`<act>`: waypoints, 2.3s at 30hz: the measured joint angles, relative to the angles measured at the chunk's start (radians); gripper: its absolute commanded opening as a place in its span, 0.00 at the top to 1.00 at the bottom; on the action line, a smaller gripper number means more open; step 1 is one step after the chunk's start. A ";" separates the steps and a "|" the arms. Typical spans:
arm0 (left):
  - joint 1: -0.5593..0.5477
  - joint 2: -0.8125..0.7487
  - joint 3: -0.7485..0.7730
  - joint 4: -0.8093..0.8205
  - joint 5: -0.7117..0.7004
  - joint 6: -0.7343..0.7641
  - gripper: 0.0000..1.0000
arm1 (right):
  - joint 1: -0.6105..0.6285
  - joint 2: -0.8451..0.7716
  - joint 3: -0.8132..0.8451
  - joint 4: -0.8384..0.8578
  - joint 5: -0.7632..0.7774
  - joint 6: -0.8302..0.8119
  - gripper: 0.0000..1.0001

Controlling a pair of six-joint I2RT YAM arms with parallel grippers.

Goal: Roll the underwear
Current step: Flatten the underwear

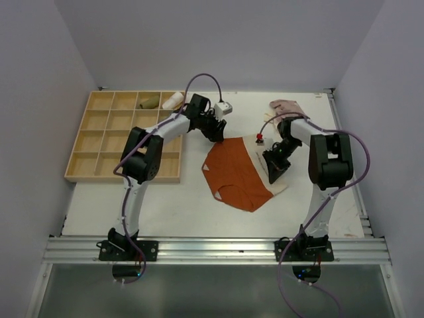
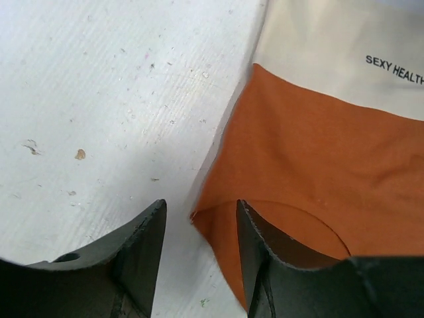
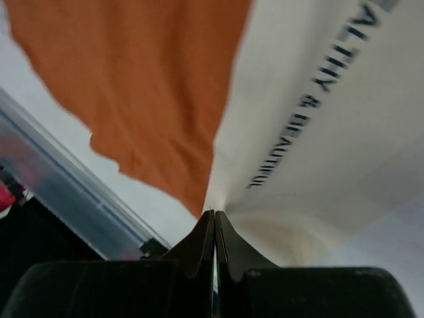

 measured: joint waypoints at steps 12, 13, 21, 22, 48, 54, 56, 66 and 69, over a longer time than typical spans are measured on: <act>-0.016 -0.438 -0.332 -0.011 0.151 0.157 0.51 | -0.028 -0.122 0.040 -0.025 -0.148 -0.045 0.96; -0.024 -0.457 -0.356 -0.014 0.155 0.157 0.51 | -0.028 -0.104 0.040 -0.010 -0.137 -0.042 0.97; -0.060 -0.390 -0.516 -0.055 0.159 0.072 0.55 | -0.024 -0.008 -0.056 0.084 -0.013 -0.011 1.00; -0.059 -0.362 -0.512 -0.058 0.149 0.061 0.55 | -0.024 -0.008 -0.070 0.079 -0.014 -0.006 1.00; 0.020 -0.258 -0.268 -0.080 0.169 -0.021 0.55 | -0.060 -0.152 -0.025 0.154 -0.169 0.109 1.00; 0.018 -0.185 -0.255 -0.105 0.135 -0.031 0.58 | -0.057 -0.019 -0.019 0.232 -0.071 0.139 1.00; 0.017 -0.140 -0.241 -0.123 0.120 -0.031 0.59 | -0.058 -0.001 -0.019 0.234 -0.058 0.146 1.00; 0.019 -0.132 -0.182 -0.138 0.089 0.056 0.47 | -0.063 -0.044 0.071 0.110 -0.162 0.034 0.78; 0.018 -0.126 -0.108 -0.135 0.082 0.091 0.47 | -0.069 -0.076 0.173 0.127 -0.148 0.023 0.74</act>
